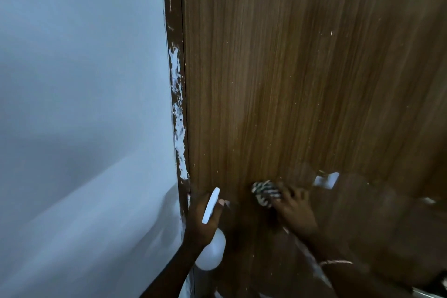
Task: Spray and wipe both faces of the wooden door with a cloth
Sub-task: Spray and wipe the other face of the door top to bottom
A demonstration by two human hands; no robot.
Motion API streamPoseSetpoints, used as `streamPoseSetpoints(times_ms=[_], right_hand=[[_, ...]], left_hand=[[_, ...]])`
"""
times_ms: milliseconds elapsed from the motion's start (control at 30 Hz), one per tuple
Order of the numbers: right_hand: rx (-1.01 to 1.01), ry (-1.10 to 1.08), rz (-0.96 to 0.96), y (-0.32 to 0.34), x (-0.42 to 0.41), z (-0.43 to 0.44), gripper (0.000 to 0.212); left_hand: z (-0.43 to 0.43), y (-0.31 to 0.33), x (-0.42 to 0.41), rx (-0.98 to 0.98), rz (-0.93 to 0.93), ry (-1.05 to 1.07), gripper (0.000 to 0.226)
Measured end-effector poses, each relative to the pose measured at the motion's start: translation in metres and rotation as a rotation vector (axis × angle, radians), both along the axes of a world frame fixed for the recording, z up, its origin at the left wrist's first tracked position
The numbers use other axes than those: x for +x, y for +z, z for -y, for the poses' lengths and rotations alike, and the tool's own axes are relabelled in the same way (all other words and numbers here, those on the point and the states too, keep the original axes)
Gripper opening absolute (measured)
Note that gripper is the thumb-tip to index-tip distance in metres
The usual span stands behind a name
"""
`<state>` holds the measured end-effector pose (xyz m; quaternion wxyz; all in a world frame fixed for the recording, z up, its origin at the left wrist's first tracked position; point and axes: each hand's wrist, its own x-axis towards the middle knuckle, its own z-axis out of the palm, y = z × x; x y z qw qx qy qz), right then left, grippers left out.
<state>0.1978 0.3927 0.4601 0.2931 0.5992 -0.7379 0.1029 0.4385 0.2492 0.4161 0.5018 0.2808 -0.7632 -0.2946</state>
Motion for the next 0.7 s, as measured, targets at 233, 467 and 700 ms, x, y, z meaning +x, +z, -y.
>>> streamPoseSetpoints(times_ms=[233,467,700], right_hand=[[-0.301,-0.088,0.11,0.067,0.02,0.03,0.057],[-0.134,-0.12,0.019,-0.011,-0.034,-0.076,0.066],[-0.539,-0.309,0.22,0.077,-0.027,-0.045,0.062]], left_hand=[[0.016,-0.036,-0.025,-0.268,0.082,0.146,0.048],[0.017,-0.03,-0.066,-0.527,0.055,0.454,0.049],[-0.034,0.018,-0.086,-0.633,-0.237,0.458,0.054]])
